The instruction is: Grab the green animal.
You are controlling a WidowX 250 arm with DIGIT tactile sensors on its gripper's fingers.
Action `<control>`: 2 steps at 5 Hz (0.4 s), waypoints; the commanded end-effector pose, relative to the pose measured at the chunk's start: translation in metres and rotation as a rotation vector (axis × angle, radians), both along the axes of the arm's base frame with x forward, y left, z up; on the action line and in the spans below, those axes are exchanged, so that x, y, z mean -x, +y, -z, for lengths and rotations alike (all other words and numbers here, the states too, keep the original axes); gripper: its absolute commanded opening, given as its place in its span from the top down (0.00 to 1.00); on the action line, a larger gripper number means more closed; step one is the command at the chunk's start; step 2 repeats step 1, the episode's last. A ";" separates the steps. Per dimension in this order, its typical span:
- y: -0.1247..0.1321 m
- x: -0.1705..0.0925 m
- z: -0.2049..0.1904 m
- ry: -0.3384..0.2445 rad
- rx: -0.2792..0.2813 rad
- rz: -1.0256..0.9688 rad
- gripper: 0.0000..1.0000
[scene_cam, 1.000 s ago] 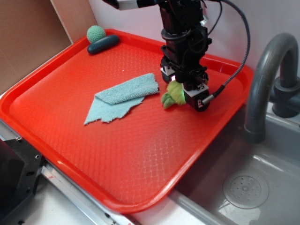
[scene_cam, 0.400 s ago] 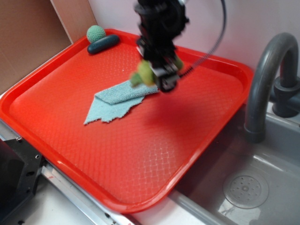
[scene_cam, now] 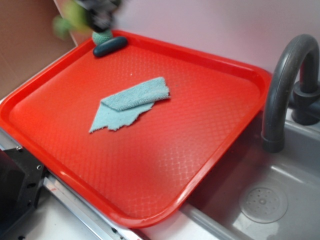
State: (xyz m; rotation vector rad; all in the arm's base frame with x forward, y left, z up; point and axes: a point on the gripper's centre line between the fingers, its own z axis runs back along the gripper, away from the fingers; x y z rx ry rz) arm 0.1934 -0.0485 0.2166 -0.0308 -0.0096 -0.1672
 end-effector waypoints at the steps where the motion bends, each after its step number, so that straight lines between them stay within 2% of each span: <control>1: 0.018 0.011 -0.008 -0.030 0.050 -0.196 1.00; 2: 0.018 0.011 -0.008 -0.030 0.050 -0.196 1.00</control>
